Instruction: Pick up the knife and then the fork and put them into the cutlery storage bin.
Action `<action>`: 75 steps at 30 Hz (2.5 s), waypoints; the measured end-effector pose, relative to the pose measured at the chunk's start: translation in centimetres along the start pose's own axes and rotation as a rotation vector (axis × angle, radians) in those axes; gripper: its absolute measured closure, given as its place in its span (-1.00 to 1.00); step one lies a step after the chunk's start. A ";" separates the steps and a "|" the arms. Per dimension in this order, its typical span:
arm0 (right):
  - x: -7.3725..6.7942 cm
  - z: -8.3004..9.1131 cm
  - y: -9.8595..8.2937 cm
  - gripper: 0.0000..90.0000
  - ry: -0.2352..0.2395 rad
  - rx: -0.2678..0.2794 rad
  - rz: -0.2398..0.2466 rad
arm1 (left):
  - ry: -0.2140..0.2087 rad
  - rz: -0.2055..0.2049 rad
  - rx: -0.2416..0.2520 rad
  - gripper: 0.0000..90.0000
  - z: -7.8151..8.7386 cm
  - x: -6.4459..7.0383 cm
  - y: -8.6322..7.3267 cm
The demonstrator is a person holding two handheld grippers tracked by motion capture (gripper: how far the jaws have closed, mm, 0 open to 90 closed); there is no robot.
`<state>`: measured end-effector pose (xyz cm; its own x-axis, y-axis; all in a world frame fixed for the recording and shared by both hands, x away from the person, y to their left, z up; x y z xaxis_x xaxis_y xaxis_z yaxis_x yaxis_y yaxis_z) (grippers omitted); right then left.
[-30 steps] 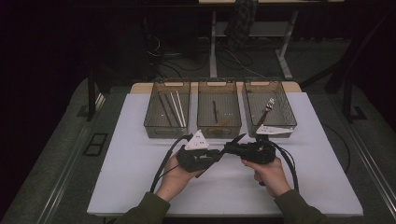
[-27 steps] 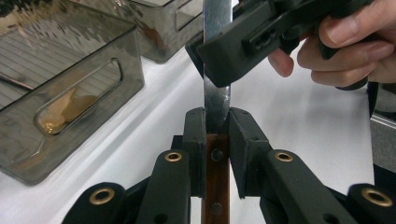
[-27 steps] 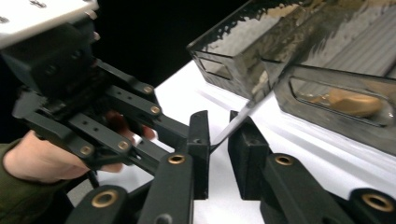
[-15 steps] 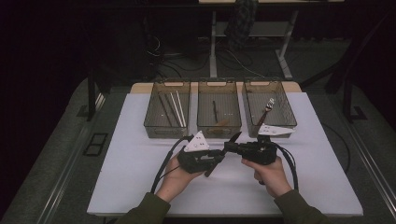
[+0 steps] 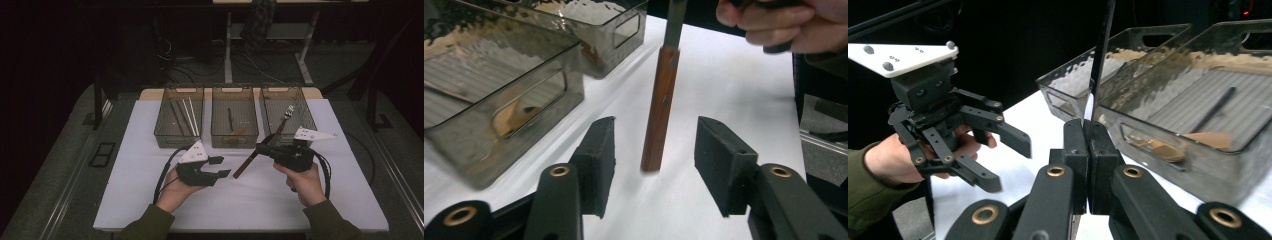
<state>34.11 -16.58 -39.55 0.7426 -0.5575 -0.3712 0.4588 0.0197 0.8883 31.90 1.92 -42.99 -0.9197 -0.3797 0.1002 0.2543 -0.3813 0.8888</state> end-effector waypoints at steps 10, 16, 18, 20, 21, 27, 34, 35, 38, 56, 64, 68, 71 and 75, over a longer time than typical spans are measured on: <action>1.9 2.0 0.8 0.97 -0.092 -0.022 0.047 | 0.019 -0.001 -0.014 -0.24 2.5 -1.3 -2.6; 3.5 3.6 1.7 0.97 -0.163 -0.047 0.065 | 0.037 0.041 -0.024 -0.45 4.3 -1.9 -4.9; 4.2 4.1 1.9 0.97 -0.181 -0.057 0.066 | 0.038 0.047 -0.018 -0.50 4.7 -2.0 -5.4; 4.8 4.6 2.3 0.97 -0.202 -0.062 0.069 | 0.047 0.053 -0.018 -0.58 5.1 -2.1 -5.9; 5.1 4.9 2.5 0.97 -0.213 -0.064 0.069 | 0.049 0.061 -0.018 -0.63 5.3 -2.3 -6.2; 6.6 6.9 4.5 0.97 -0.258 -0.039 0.066 | 0.072 0.081 -0.014 -0.78 5.5 -2.5 -6.6; 7.9 9.7 8.3 0.97 -0.325 0.001 0.082 | 0.073 0.082 -0.031 -1.00 5.2 -2.6 -6.8; 8.3 9.9 8.8 0.97 -0.340 0.001 0.085 | 0.075 0.081 -0.036 -1.00 5.2 -2.6 -6.9; 9.7 10.4 10.1 0.97 -0.396 -0.008 0.100 | 0.078 0.080 -0.041 -1.00 5.2 -2.7 -7.0; 16.6 9.1 8.9 0.97 -0.587 -0.196 0.081 | 0.049 0.061 -0.065 -1.00 4.9 -2.2 -7.2; 18.1 8.5 6.7 0.97 -0.602 -0.308 0.057 | 0.050 0.059 -0.068 -1.00 4.8 -2.2 -7.2; 18.6 7.7 6.3 0.97 -0.608 -0.294 0.049 | 0.050 0.057 -0.068 -1.00 4.7 -2.2 -7.2; 18.9 6.8 6.2 0.96 -0.601 -0.272 0.037 | 0.051 0.056 -0.070 -1.00 4.7 -2.2 -7.2; 19.4 5.4 6.1 0.96 -0.606 -0.264 0.056 | 0.059 0.061 -0.064 -0.99 4.7 -2.2 -7.1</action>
<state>48.72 -31.72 -39.85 0.3984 -0.9164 -0.0398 0.5886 0.2221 0.7773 30.72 9.45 -47.41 -0.8830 -0.4524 0.1254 0.3299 -0.4080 0.8513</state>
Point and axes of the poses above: each handheld gripper's, and its own axes: z roughly backward along the jaws, y roughly out of its top, x roughly to its right, the point moved 8 cm from there along -z, roughly forward along the jaws, and after that the axes turned 2 degrees about -y, right-handed, at the moved point
